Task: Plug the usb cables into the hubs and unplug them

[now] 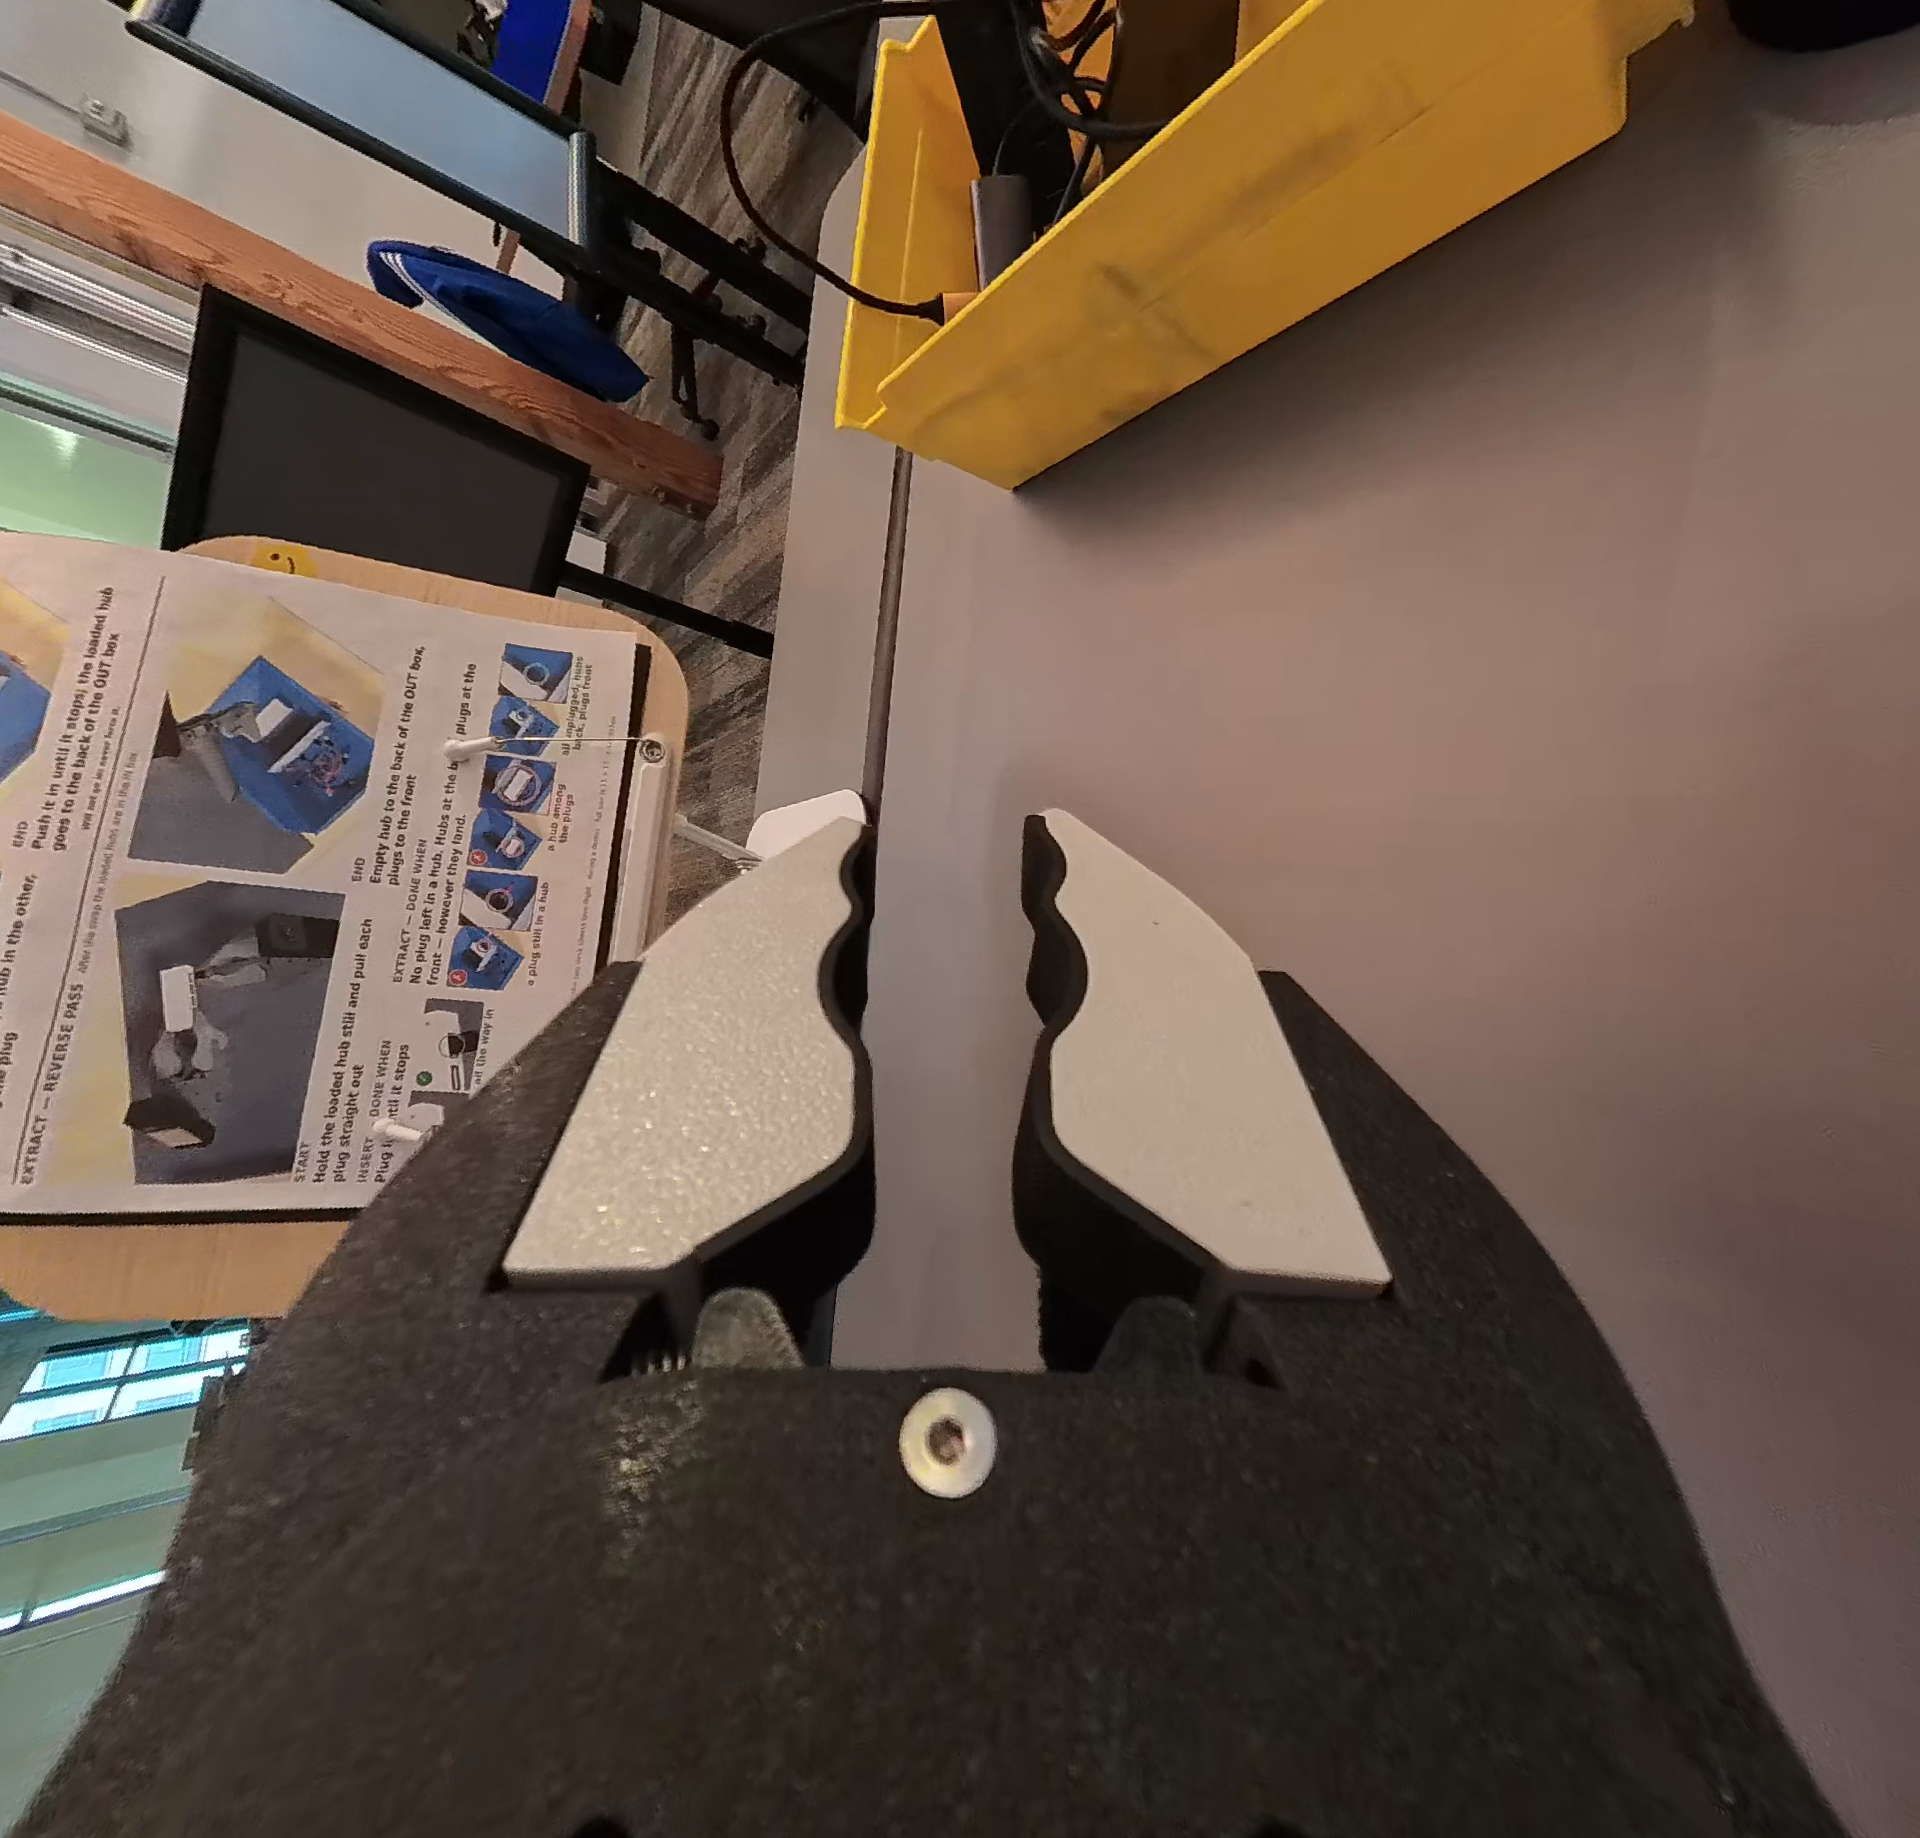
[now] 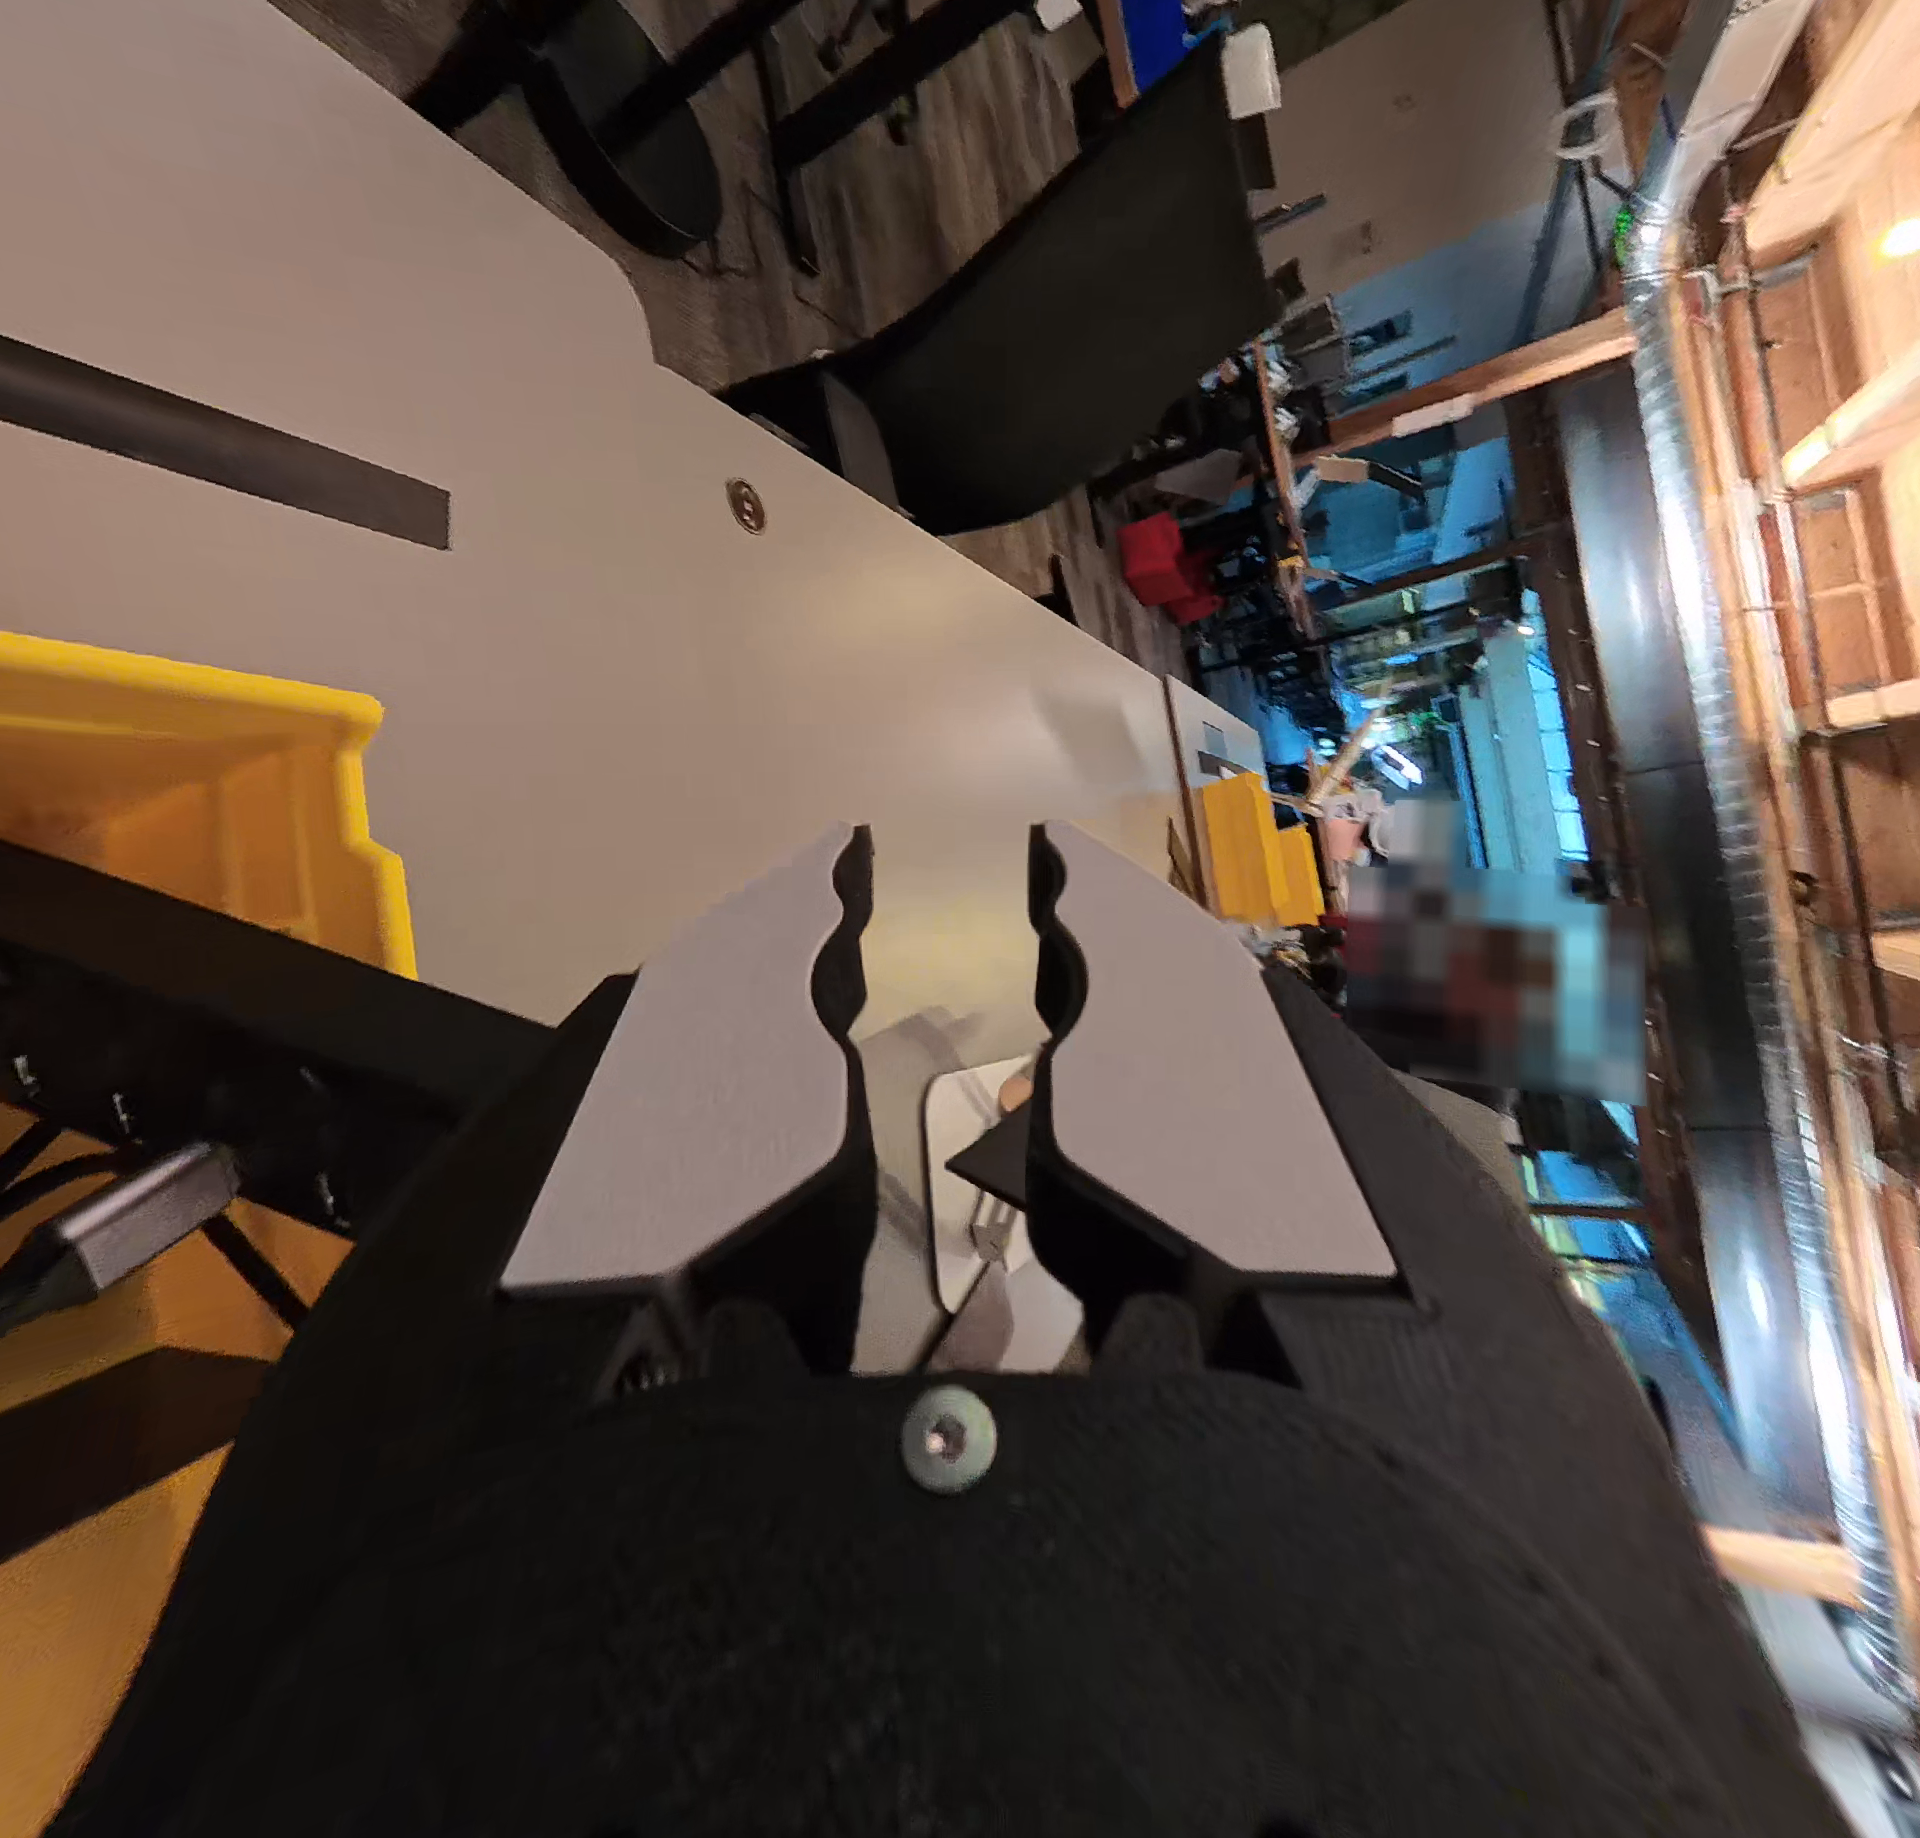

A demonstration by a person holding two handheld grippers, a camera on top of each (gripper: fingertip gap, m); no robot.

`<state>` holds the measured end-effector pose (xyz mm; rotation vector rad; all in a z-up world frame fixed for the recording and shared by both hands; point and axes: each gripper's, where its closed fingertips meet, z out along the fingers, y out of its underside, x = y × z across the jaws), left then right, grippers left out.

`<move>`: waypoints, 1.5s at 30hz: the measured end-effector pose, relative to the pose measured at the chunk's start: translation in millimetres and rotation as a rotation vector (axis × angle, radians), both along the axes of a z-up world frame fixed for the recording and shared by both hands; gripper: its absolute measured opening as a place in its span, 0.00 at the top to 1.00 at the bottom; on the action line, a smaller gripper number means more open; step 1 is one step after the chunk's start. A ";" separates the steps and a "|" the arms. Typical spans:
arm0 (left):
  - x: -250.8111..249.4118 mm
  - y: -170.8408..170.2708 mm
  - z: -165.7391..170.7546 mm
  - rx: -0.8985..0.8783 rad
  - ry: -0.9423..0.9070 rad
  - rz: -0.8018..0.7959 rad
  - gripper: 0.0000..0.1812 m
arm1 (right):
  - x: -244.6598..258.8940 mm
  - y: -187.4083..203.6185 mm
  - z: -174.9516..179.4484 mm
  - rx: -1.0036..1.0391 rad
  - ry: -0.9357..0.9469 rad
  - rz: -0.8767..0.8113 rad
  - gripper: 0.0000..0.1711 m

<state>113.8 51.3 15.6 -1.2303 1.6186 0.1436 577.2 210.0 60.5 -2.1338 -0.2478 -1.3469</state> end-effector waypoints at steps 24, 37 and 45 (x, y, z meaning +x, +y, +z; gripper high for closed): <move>2.5 6.6 -19.4 -0.037 0.050 0.023 0.85 | -39.4 -78.7 -30.7 -0.093 0.981 0.390 0.78; -9.3 21.6 13.7 -0.047 -0.120 0.203 0.87 | -48.9 -135.9 -105.1 -0.120 1.346 0.481 0.77; -112.1 23.6 79.6 -0.255 -0.539 0.495 0.81 | -40.0 -136.0 -144.6 -0.239 1.182 0.327 0.76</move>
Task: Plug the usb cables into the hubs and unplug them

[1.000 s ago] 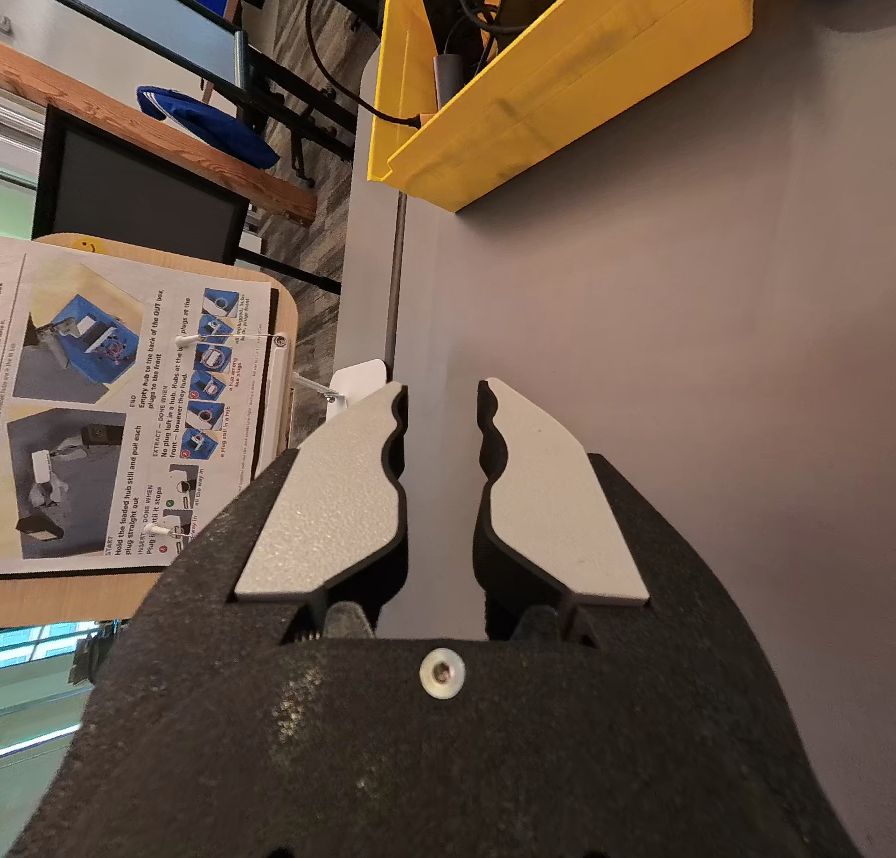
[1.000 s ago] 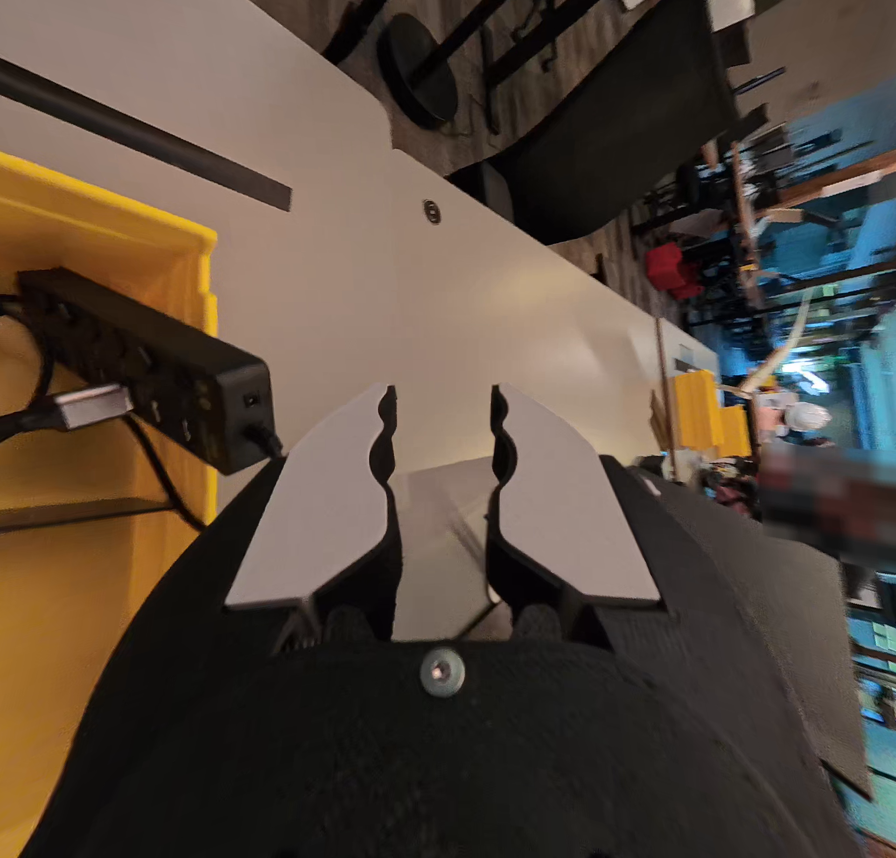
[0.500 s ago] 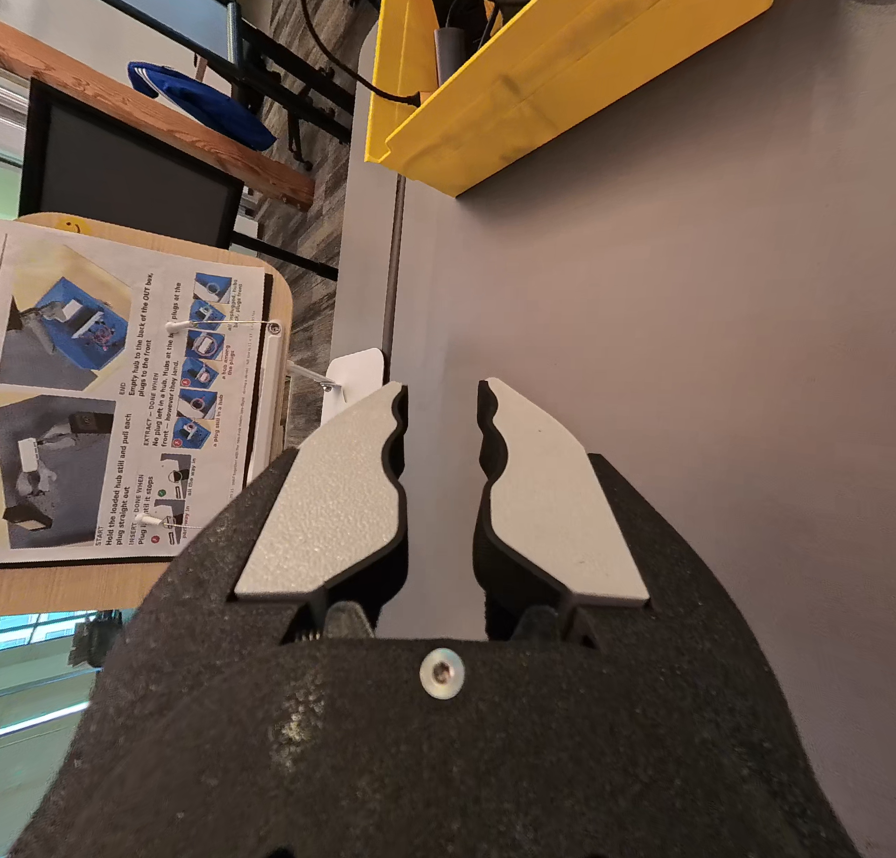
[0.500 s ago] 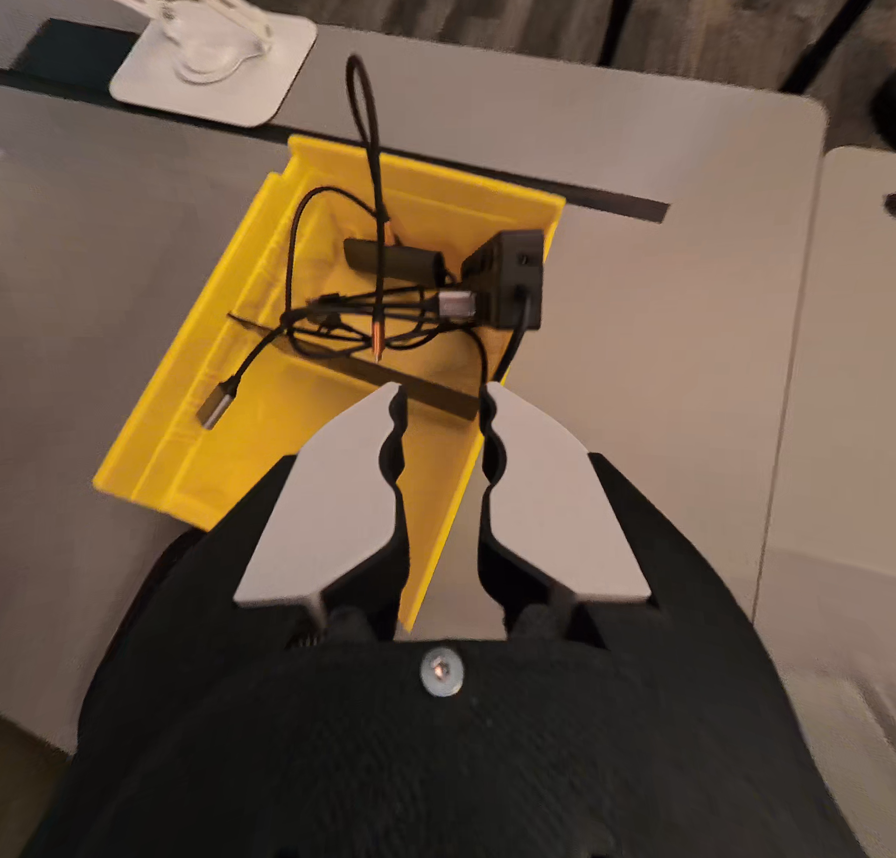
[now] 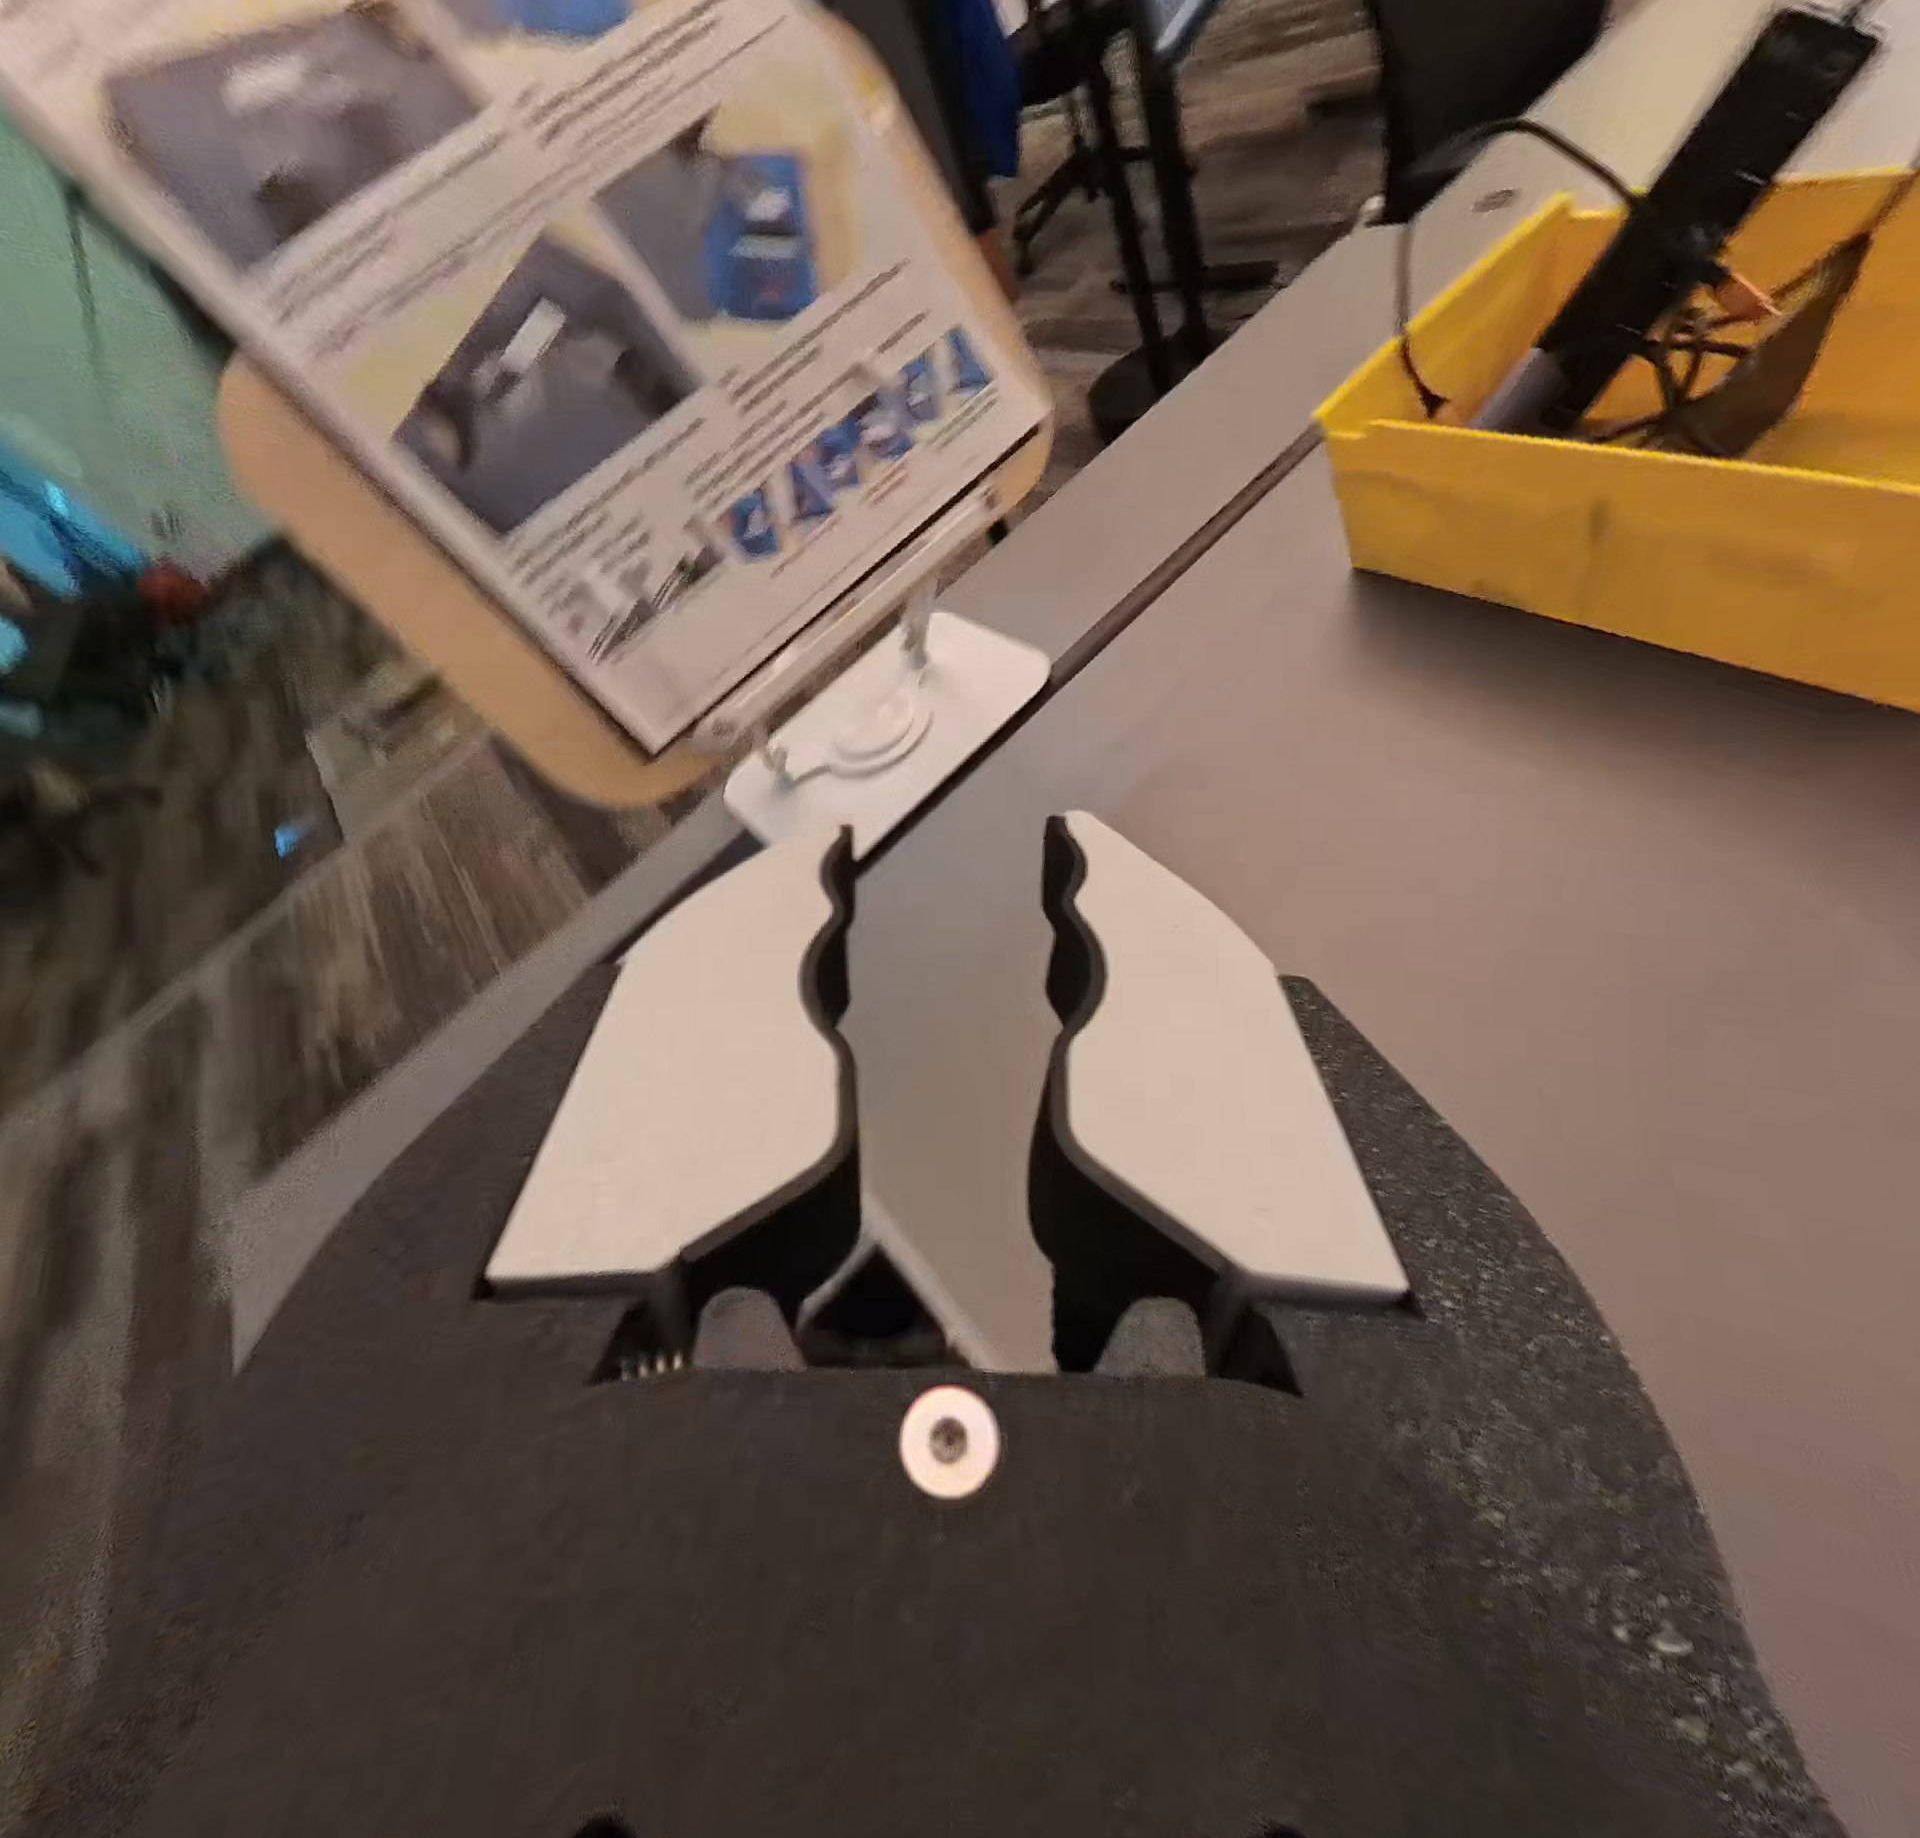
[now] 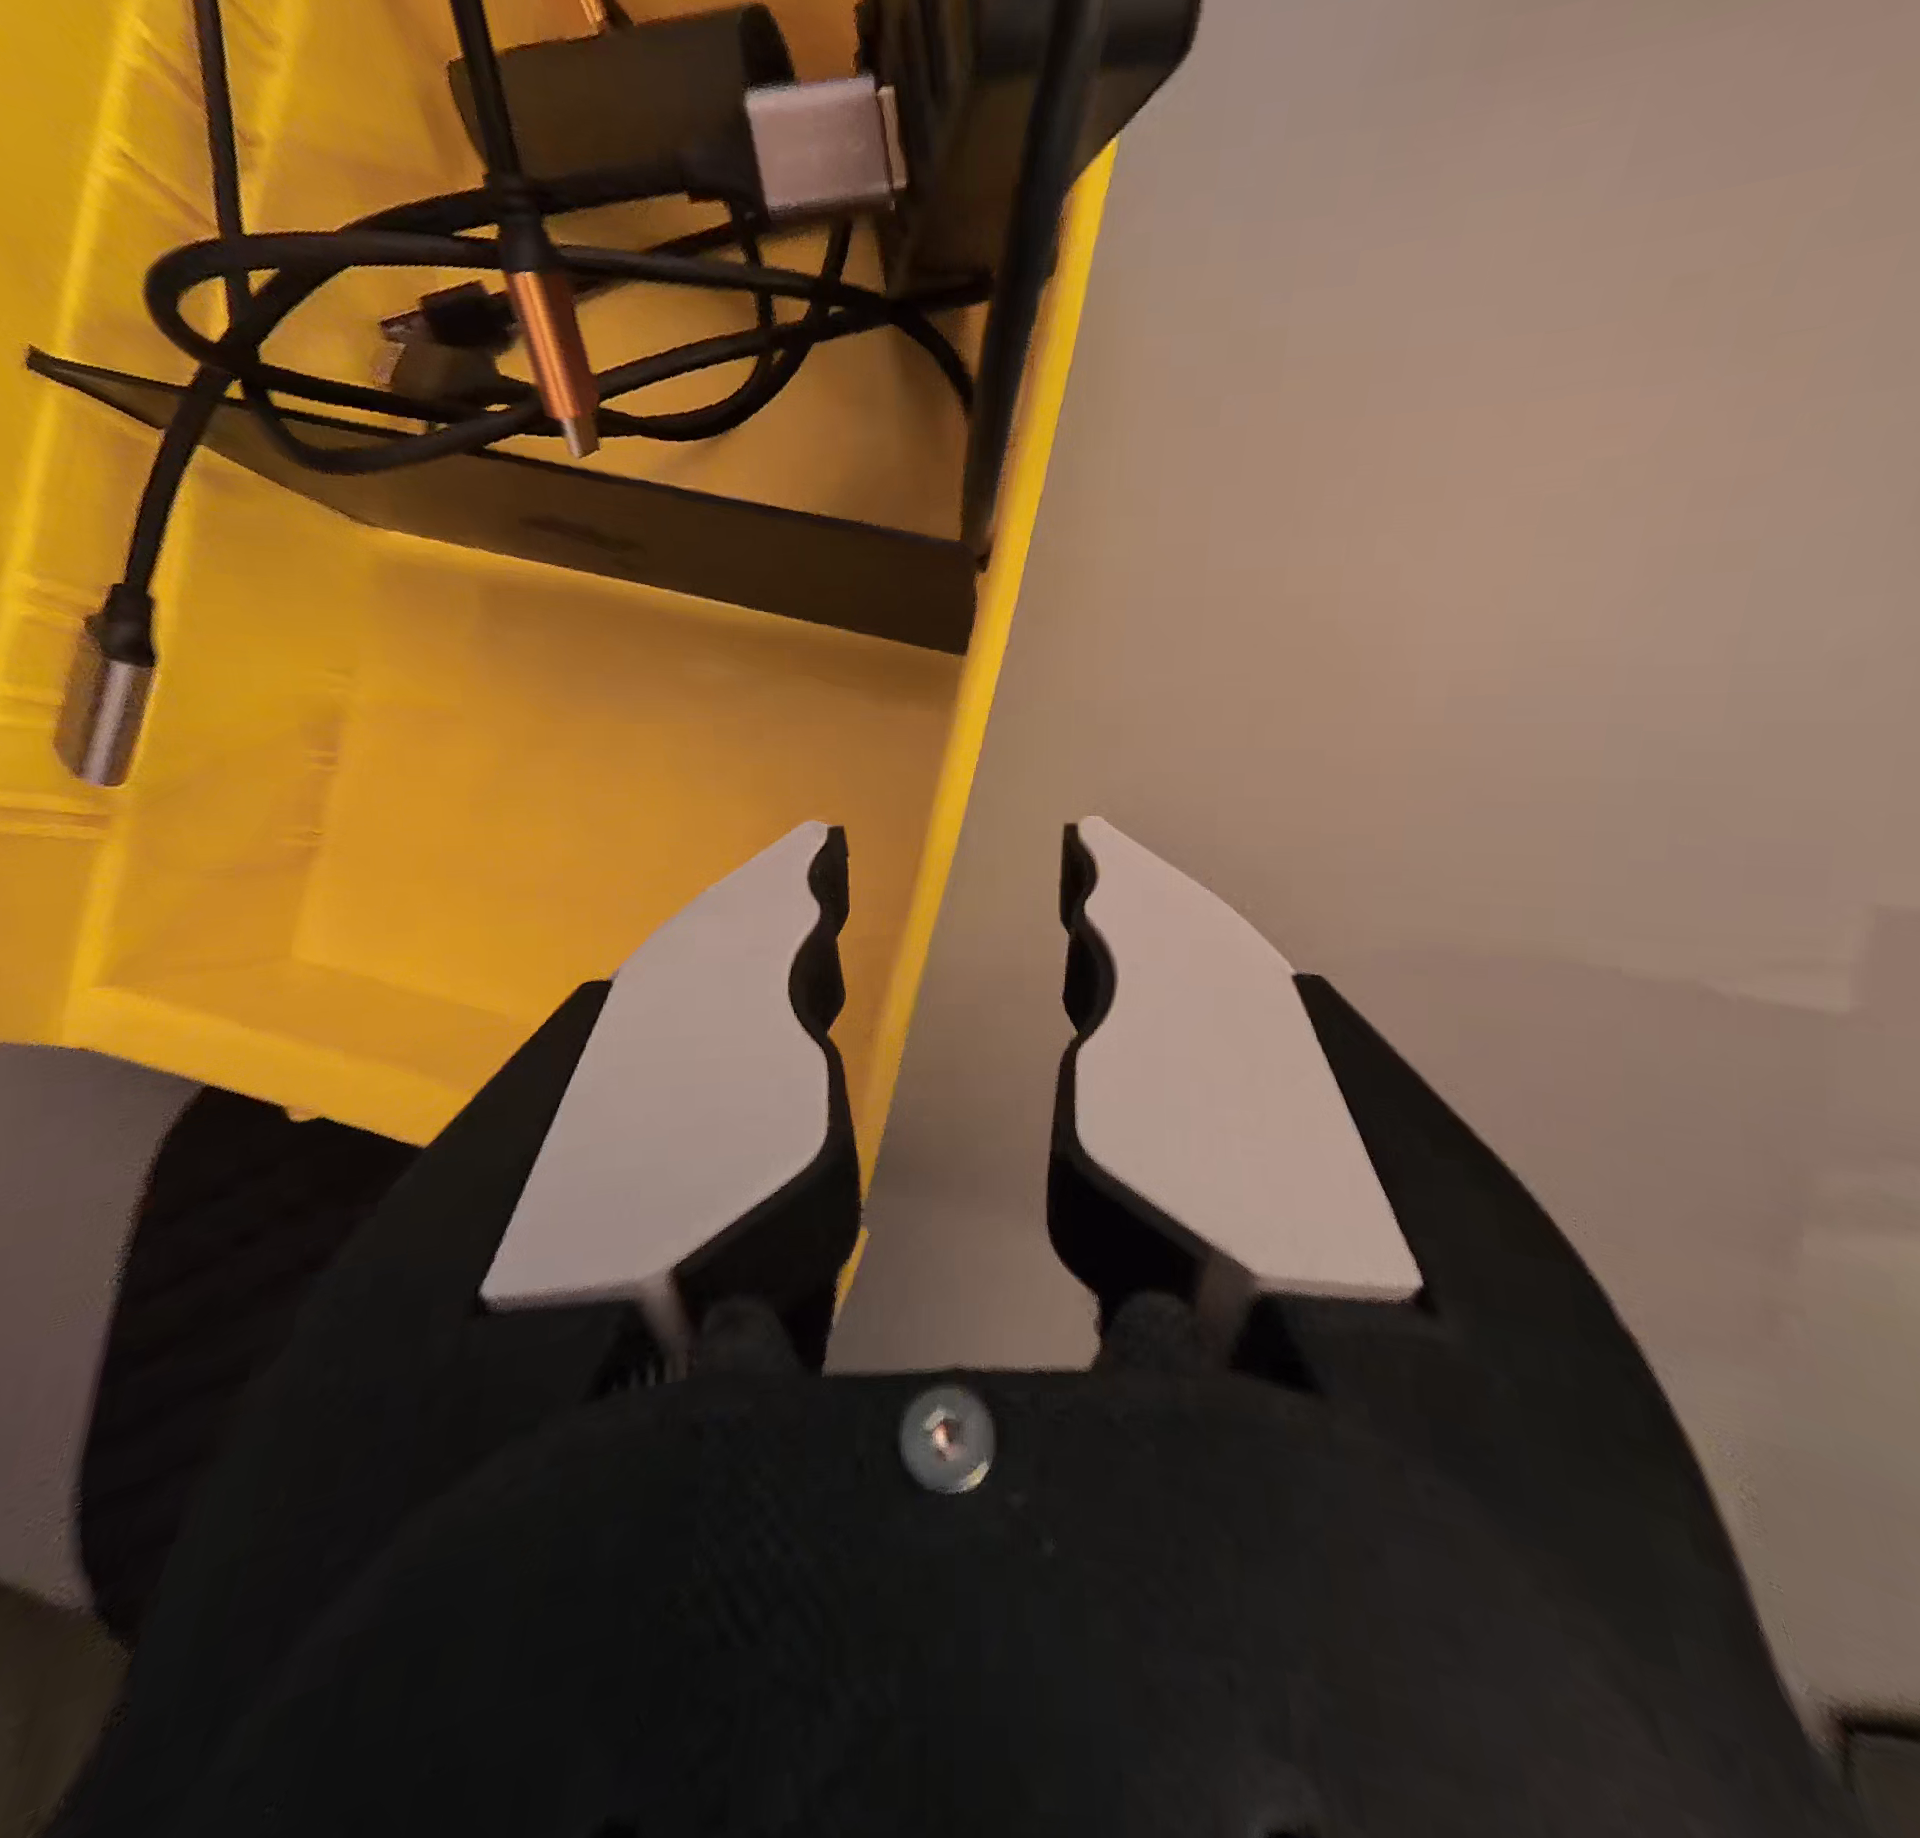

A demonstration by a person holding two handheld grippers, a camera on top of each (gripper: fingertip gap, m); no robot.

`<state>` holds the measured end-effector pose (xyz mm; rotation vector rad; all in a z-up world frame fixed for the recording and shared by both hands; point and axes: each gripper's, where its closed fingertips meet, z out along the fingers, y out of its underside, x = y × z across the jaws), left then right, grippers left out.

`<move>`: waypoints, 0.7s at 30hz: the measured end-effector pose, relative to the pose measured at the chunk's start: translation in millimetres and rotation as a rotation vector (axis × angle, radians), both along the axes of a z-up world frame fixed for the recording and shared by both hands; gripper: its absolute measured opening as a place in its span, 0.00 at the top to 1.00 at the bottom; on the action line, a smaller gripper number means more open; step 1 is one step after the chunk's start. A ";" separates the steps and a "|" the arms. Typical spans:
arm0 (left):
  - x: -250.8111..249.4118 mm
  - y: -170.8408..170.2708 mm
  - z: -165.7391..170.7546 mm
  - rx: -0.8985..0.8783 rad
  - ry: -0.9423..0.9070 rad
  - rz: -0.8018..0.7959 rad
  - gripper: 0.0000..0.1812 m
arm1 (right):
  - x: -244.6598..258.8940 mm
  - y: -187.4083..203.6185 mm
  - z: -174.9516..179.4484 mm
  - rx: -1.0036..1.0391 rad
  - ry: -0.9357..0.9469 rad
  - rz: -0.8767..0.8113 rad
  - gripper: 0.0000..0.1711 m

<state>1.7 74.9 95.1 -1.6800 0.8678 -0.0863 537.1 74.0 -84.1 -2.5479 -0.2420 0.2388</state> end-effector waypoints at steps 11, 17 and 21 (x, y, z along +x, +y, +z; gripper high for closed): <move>-234.8 -38.0 -21.9 -0.237 -0.341 0.471 0.63 | -0.6 1.2 -19.9 -0.149 -0.185 0.010 0.91; -284.9 -38.9 -56.0 -0.304 -0.315 0.620 0.64 | 0.4 5.8 -29.8 -0.185 -0.085 -0.084 0.90; -297.5 -31.3 -58.7 -0.358 -0.282 0.692 0.66 | -2.6 8.1 -32.8 -0.207 0.048 -0.120 0.88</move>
